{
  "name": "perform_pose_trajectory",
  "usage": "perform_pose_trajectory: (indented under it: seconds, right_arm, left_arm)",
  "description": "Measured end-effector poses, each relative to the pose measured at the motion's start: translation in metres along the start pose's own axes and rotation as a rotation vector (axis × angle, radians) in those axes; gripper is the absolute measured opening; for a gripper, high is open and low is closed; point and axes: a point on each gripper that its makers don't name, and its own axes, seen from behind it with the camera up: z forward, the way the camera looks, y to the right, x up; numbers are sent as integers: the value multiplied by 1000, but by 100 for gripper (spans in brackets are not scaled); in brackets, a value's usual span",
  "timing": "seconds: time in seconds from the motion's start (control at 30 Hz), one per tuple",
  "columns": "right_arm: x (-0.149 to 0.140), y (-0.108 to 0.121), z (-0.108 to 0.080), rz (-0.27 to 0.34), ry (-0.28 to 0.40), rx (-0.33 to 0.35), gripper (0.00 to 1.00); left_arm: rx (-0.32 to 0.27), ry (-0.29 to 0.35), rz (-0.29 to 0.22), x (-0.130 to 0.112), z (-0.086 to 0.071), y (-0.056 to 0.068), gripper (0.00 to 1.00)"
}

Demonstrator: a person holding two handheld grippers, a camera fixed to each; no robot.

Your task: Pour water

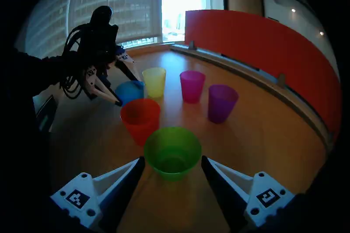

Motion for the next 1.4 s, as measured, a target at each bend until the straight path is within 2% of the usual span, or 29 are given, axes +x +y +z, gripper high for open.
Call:
perform_pose_trajectory:
  seconds: [0.2, 0.27, 0.33, 0.87, 1.03, 1.4]
  right_arm:
    - [1, 1, 3, -4, -1, 0, 99]
    - [1, 0, 4, -4, -1, 3, 99]
    - [1, 0, 4, -5, -1, 4, 99]
    - [3, 1, 15, -14, 4, 8, 99]
    - [5, 1, 19, -9, 12, 12, 92]
    - [7, 1, 18, 10, 34, 2, 91]
  left_arm:
    - [-3, 5, -5, 1, 3, -1, 99]
    - [-3, 4, -7, 0, 5, 0, 96]
    - [-2, 7, -6, 0, 5, 0, 88]
    - [4, 17, -4, 3, 1, 1, 87]
    - [7, 21, -7, 3, -2, 1, 87]
    - [20, 37, -14, 7, -7, 3, 87]
